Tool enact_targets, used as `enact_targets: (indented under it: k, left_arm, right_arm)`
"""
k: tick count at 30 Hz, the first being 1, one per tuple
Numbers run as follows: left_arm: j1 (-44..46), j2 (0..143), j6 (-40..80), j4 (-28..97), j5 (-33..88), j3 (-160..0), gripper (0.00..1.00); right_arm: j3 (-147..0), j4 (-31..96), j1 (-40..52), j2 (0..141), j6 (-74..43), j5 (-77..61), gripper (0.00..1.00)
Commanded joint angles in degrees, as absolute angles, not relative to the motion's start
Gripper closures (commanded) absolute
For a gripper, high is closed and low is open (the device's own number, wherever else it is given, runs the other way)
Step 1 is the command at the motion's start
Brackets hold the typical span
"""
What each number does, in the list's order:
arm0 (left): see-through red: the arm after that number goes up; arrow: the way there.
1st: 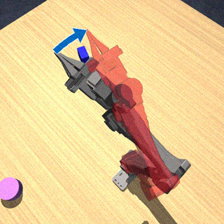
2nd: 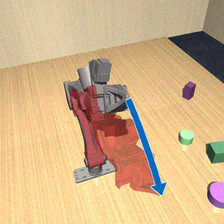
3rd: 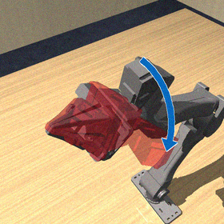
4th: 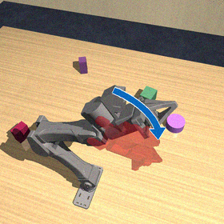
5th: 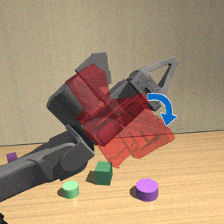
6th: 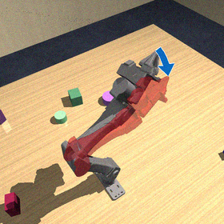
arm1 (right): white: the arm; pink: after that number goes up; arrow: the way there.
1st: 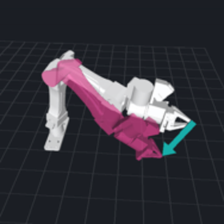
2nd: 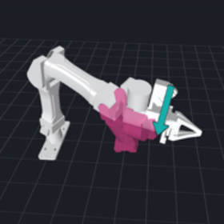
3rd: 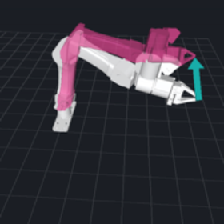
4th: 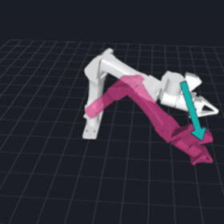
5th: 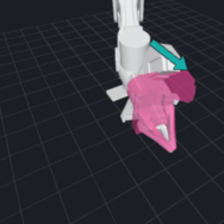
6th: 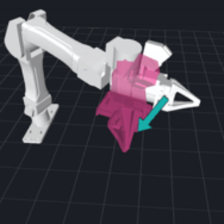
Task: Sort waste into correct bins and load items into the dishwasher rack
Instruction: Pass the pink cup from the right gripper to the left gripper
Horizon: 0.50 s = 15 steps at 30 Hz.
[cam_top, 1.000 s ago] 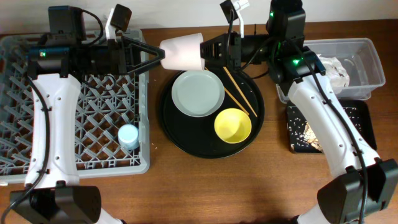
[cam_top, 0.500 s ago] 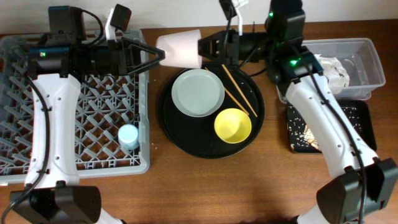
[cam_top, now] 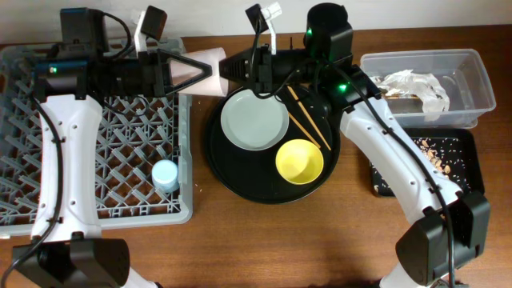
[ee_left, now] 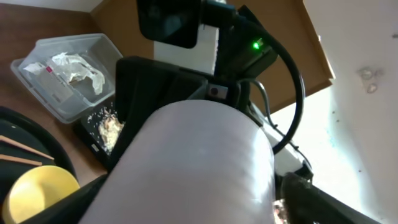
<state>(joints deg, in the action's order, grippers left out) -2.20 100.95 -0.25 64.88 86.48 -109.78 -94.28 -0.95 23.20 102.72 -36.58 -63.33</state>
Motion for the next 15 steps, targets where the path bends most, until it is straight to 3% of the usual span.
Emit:
enact_targets:
  k: [1,9,10,11,13,15]
  left_arm:
    - [-1.13,100.6,-0.93,65.17,89.62,-110.3,0.18]
    - [-1.13,100.6,-0.93,65.17,89.67,-110.3,0.07]
    - [-1.13,100.6,-0.93,65.17,89.67,-110.3,0.09]
    - [-1.13,100.6,-0.93,65.17,89.67,-110.3,0.18]
    - [-1.13,100.6,-0.93,65.17,89.65,-110.3,0.29]
    - [-1.13,100.6,-0.95,65.17,89.65,-110.3,0.33]
  right_arm:
    - [-94.41,-1.98,26.35,103.68,-36.95,-59.86,0.96]
    - [-94.41,-1.96,27.79,103.68,-36.95,-59.31,0.94]
    - [-94.41,-1.96,27.79,103.68,-36.95,-59.31,0.86]
    - [-94.41,-1.96,27.79,103.68,-36.95,-59.31,0.79]
    - [-94.41,-1.96,27.79,103.68,-36.95,-59.33,0.76]
    - [-94.41,-1.96,27.79,103.68,-36.95,-59.33,0.74]
